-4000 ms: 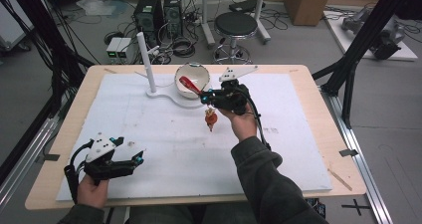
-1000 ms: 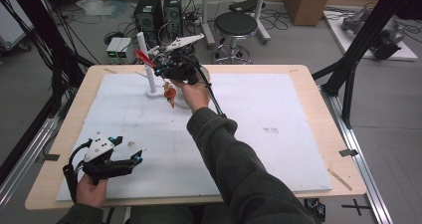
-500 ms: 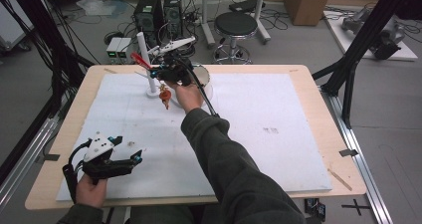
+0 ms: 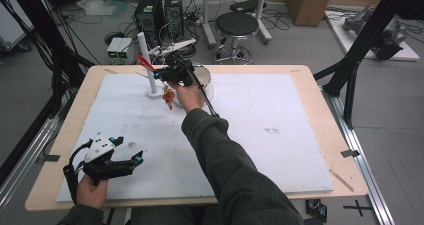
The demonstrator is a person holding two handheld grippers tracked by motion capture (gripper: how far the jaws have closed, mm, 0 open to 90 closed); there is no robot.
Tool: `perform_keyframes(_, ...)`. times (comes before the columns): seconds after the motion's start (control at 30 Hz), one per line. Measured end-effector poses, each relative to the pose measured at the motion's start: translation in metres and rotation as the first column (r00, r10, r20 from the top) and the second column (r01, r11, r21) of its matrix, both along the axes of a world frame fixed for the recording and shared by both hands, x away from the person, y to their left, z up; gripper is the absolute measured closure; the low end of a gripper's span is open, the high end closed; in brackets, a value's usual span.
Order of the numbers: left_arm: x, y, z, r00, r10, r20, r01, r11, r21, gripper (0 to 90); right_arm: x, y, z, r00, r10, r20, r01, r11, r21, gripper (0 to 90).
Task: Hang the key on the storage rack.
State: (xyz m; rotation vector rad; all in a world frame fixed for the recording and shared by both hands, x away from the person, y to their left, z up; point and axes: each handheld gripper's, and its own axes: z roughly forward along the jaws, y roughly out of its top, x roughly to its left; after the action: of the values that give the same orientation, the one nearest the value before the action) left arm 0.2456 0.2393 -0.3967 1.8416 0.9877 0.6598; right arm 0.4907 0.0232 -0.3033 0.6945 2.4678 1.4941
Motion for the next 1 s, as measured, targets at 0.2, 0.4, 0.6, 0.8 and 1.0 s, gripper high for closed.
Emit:
perform_keyframes(0.2, 0.000, 0.001, 0.000, 1.0000, 0.001, 0.002, -0.001, 1.0000, -0.001, 19.5, 0.003, 0.002, -0.004, 0.9999, -0.016, 0.000, 0.016, 1.000, -0.016, 85.8)
perform_keyframes(0.4, 0.000, 0.000, 0.000, 1.0000, 0.001, 0.001, -0.001, 1.0000, 0.000, 19.5, 0.005, 0.004, -0.009, 0.9998, -0.019, -0.011, 0.019, 0.999, -0.026, 85.8)
perform_keyframes(0.6, 0.000, 0.001, 0.000, 1.0000, 0.000, 0.001, 0.000, 1.0000, 0.001, 19.5, 0.007, 0.006, -0.013, 0.9995, -0.025, -0.019, 0.024, 0.999, -0.041, 85.8)
perform_keyframes(0.8, 0.000, 0.001, 0.000, 1.0000, -0.001, 0.002, 0.001, 1.0000, -0.001, 19.5, 0.008, 0.007, -0.017, 0.9991, -0.033, -0.027, 0.032, 0.998, -0.048, 85.7)
perform_keyframes(1.0, -0.001, 0.002, 0.000, 1.0000, 0.004, 0.004, -0.004, 1.0000, -0.001, 19.6, 0.009, 0.009, -0.020, 0.9991, -0.032, -0.027, 0.030, 0.998, -0.063, 85.7)
